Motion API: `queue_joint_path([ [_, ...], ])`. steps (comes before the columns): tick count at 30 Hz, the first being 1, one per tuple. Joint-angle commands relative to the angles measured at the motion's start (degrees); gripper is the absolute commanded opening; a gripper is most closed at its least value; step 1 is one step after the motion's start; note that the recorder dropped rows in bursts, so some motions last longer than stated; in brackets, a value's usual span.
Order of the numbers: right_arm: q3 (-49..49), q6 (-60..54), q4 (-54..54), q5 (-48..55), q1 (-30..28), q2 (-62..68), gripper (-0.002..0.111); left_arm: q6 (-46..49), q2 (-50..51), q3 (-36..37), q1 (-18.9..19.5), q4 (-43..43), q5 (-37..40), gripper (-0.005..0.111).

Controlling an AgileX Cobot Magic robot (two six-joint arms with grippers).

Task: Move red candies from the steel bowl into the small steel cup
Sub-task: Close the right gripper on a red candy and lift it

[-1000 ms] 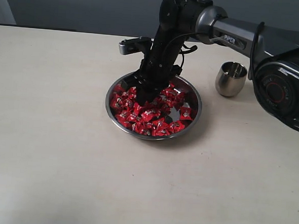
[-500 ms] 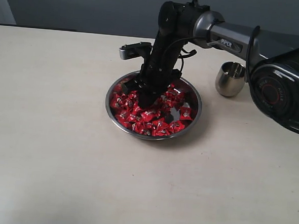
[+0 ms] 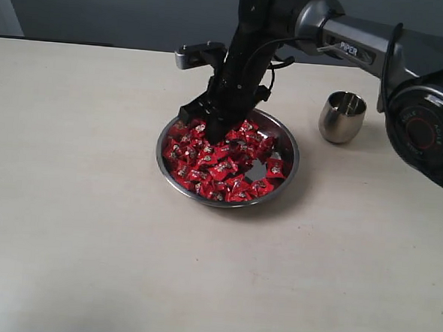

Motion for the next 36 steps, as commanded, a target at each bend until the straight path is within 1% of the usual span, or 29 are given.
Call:
queue_joint_path([
  [1,-0.4,-1.8,-0.1,0.1,-0.1,-1.0,-0.001,-0.3,-0.2,-0.1,0.0,0.2,-0.4,0.000],
  [2,-0.4,-2.5,0.5,0.1,-0.1,-0.7,0.001,-0.3,-0.2,-0.1,0.0,0.2,-0.4,0.000],
  [4,-0.4,-5.5,3.3,0.1,-0.1,0.1,0.012,-0.3,-0.2,-0.1,0.0,0.2,-0.4,0.000],
  [6,-0.4,-6.3,5.6,0.1,-0.1,1.1,0.031,-0.3,-0.2,-0.1,0.0,0.2,-0.4,0.000],
  [7,-0.4,-6.3,5.5,0.1,0.0,1.6,0.039,-0.3,-0.2,-0.1,0.0,0.2,-0.4,0.000],
  [8,-0.4,-6.3,4.8,0.1,0.1,1.9,0.046,-0.3,-0.2,-0.1,0.0,0.2,-0.4,0.000],
  [9,-0.4,-6.3,3.4,0.1,0.3,2.1,0.049,-0.3,-0.2,-0.1,0.0,0.2,-0.4,0.000],
  [13,-0.4,-6.2,-2.1,0.1,1.1,2.7,0.049,-0.3,-0.2,-0.1,0.0,0.2,-0.4,0.000],
  [22,-0.4,-5.7,-2.1,0.1,1.1,3.1,0.048,-0.3,-0.2,-0.1,0.0,0.2,-0.4,0.000],
  [24,-0.4,-5.7,-2.1,0.1,1.2,3.3,0.045,-0.3,-0.2,-0.1,0.0,0.2,-0.4,0.000],
  [28,-0.4,-5.7,-1.6,0.1,1.6,3.8,0.035,-0.3,-0.2,-0.1,0.0,0.2,-0.4,0.000],
  [36,-0.4,-5.7,-1.7,0.1,2.2,4.9,0.033,-0.3,-0.2,-0.1,0.0,0.2,-0.4,0.000],
])
